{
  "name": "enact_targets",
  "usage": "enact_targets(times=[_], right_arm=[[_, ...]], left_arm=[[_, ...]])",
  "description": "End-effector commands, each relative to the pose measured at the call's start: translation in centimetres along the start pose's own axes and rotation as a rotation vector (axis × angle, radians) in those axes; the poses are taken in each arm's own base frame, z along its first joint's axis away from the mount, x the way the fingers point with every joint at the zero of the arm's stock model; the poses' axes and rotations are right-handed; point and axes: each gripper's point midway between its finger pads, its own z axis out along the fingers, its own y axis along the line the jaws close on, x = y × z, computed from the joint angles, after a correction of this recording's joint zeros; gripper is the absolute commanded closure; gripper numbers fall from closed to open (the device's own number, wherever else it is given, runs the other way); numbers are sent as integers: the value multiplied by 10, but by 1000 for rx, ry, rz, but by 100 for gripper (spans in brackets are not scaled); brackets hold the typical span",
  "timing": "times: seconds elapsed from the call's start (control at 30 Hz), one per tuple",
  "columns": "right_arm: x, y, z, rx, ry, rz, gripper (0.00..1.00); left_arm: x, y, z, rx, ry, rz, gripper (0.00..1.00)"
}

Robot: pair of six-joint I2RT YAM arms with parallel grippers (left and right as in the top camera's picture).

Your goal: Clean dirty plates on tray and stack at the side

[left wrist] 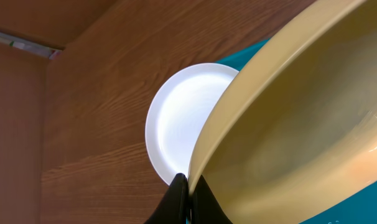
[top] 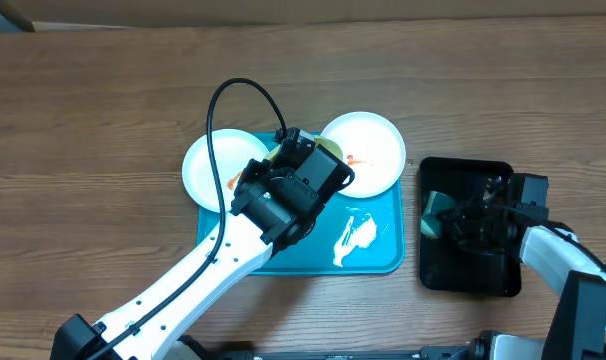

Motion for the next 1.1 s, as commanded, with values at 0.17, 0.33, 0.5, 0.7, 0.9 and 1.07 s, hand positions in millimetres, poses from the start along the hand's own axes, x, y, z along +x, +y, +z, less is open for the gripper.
enact_targets(times=[0.17, 0.33, 0.5, 0.7, 0.9, 1.07], right_arm=[[-11, -20, 2, 55, -66, 11, 96], [-27, 9, -6, -8, -78, -186, 96], [-40, 40, -26, -13, -59, -333, 96], [-62, 46, -47, 100, -106, -378, 96], [-57, 22, -38, 174, -88, -353, 96], [-44, -6, -16, 196, -53, -328, 96]], left_arm=[[-8, 7, -9, 0, -30, -52, 96], [-8, 7, -9, 1, -29, -51, 96], [-7, 5, -9, 13, -26, -51, 96], [-7, 3, -9, 25, -22, -58, 96], [-7, 2, -9, 26, -22, -58, 96], [-7, 2, -9, 26, -22, -58, 96]])
